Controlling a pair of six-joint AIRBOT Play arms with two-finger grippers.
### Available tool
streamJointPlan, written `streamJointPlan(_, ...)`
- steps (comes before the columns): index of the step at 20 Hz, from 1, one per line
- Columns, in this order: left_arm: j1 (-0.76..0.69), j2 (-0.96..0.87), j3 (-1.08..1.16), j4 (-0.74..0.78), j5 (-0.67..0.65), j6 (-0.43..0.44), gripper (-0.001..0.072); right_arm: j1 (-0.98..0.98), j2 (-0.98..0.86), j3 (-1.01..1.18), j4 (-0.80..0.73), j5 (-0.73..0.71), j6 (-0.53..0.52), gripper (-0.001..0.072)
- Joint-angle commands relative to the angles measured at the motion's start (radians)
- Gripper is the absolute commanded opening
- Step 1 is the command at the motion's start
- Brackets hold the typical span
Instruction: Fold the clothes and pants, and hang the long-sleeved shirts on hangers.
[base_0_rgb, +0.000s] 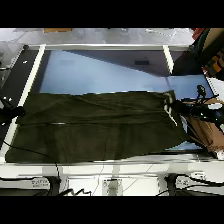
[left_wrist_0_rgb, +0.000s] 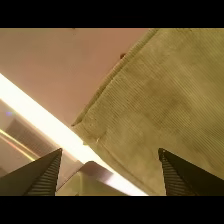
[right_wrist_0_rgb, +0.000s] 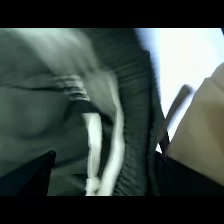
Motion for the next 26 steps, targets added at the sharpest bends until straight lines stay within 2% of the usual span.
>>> streamJointPlan(1,0.0,0.066,0.05,0.006,-0.074,0.008,0.0701,0.001,0.087,0.011,-0.08,0.008,0.09,0.0686)
streamJointPlan(3,-0.001,0.145,0.084,0.002,-0.075,0.008,0.0664,0.001,0.177,0.044,-0.248,0.058,0.232,0.066)
streamJointPlan(4,-0.004,0.189,0.09,0.003,-0.075,0.011,0.0515,0.001,0.227,0.061,-0.35,0.098,0.289,0.0553)
streamJointPlan(5,-0.007,0.237,0.09,-0.003,-0.083,0.053,0.0351,-0.003,0.285,0.071,-0.462,0.156,0.322,0.0432)
streamJointPlan(6,-0.016,0.278,0.09,-0.006,-0.106,0.105,0.0218,-0.013,0.341,0.072,-0.555,0.222,0.342,0.0359)
streamJointPlan(7,-0.028,0.309,0.089,-0.006,-0.136,0.152,0.0058,-0.029,0.386,0.071,-0.63,0.288,0.342,0.0217)
streamJointPlan(8,-0.042,0.334,0.089,-0.009,-0.163,0.183,0.002,-0.056,0.426,0.067,-0.695,0.355,0.341,0.0087)
streamJointPlan(10,-0.065,0.365,0.089,-0.083,-0.192,0.196,0.002,-0.143,0.483,0.03,-0.713,0.466,0.342,0.0082)
streamJointPlan(11,-0.078,0.371,0.088,-0.151,-0.196,0.23,0.0019,-0.199,0.506,-0.01,-0.68,0.525,0.338,0.0052)
streamJointPlan(13,-0.109,0.372,0.087,-0.265,-0.206,0.33,0.0019,-0.294,0.557,-0.121,-0.557,0.589,0.33,0.0046)
streamJointPlan(15,-0.143,0.372,0.085,-0.339,-0.206,0.405,0.0019,-0.357,0.621,-0.243,-0.341,0.599,0.239,0.0046)
streamJointPlan(17,-0.169,0.372,0.085,-0.401,-0.205,0.479,0.0019,-0.385,0.665,-0.33,-0.32,0.604,0.23,0.0047)
streamJointPlan(18,-0.176,0.372,0.085,-0.419,-0.205,0.501,0.0019,-0.393,0.672,-0.36,-0.355,0.603,0.254,0.0081)
streamJointPlan(19,-0.182,0.372,0.085,-0.425,-0.201,0.507,0.0019,-0.397,0.672,-0.38,-0.374,0.578,0.307,0.0274)
streamJointPlan(20,-0.182,0.372,0.085,-0.426,-0.195,0.507,0.0019,-0.397,0.67,-0.391,-0.381,0.541,0.37,0.0437)
streamJointPlan(23,-0.181,0.372,0.085,-0.425,-0.175,0.507,0.0019,-0.397,0.615,-0.394,-0.356,0.452,0.493,0.0439)
streamJointPlan(24,-0.181,0.372,0.085,-0.425,-0.17,0.507,0.0019,-0.397,0.574,-0.394,-0.334,0.447,0.496,0.0441)
streamJointPlan(26,-0.181,0.372,0.085,-0.425,-0.14,0.507,0.0019,-0.397,0.482,-0.393,-0.295,0.425,0.489,0.0501)
